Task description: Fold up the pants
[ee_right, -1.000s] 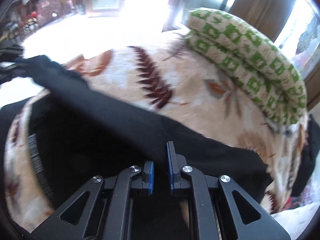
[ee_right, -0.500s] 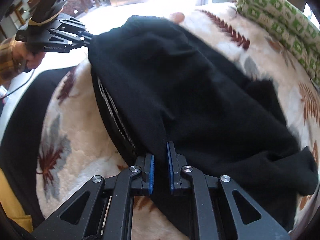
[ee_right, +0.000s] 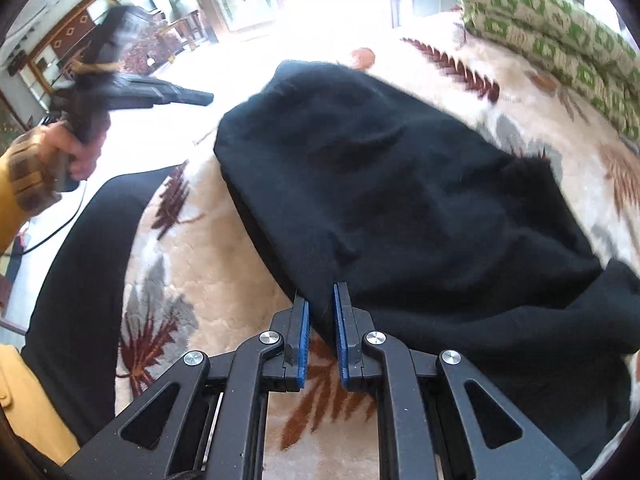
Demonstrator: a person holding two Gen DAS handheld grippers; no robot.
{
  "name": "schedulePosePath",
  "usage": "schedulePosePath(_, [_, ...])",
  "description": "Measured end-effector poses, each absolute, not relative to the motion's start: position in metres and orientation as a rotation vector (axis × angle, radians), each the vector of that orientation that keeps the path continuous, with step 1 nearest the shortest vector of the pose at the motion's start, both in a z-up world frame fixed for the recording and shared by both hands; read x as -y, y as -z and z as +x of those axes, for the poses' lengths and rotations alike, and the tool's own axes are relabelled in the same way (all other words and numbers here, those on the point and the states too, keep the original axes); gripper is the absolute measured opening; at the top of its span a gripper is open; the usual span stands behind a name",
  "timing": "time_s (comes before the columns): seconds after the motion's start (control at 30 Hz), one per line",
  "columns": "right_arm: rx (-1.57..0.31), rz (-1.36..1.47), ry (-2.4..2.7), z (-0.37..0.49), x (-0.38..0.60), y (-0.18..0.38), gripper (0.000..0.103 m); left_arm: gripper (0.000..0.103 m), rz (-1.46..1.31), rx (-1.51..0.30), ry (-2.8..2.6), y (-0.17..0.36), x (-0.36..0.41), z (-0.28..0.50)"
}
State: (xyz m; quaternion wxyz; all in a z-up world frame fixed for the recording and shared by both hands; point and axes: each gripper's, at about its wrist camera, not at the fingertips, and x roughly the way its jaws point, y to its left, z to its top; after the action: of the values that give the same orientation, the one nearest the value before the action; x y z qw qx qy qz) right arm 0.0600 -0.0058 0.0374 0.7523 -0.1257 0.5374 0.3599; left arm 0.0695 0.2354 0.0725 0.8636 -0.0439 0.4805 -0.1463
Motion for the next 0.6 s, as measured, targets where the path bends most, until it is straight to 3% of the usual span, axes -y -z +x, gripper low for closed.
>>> schedulePosePath(0.2, [-1.174,-0.256,-0.769,0.060,0.003,-0.033,0.012,0.012,-0.142,-1.006,0.411,-0.089,-0.195,0.077])
schedulePosePath(0.37, [-1.165,-0.227,-0.749,0.057,0.012,-0.026,0.014,0.012,-0.032,-1.228,0.351,-0.021,-0.150,0.099])
schedulePosePath(0.4, [-1.169,-0.214,-0.741,0.057,0.014,-0.024,0.015,0.012,-0.045,-1.197,0.352,-0.019,-0.150,0.097])
schedulePosePath(0.43, [-1.172,-0.200,-0.738,0.057,0.017,-0.025,0.017,0.012,-0.053,-1.184,0.352,-0.021,-0.151,0.096])
schedulePosePath(0.47, [-1.181,-0.169,-0.740,0.059,0.021,-0.028,0.029,0.012,-0.064,-1.190,0.348,-0.022,-0.152,0.096])
schedulePosePath(0.5, [-1.195,-0.142,-0.743,0.062,0.024,-0.031,0.034,0.012,-0.071,-1.196,0.346,-0.024,-0.153,0.096])
schedulePosePath(0.6, [-1.181,-0.038,-0.739,0.075,0.051,-0.052,0.038,0.012,-0.035,-1.195,0.337,-0.036,-0.151,0.091])
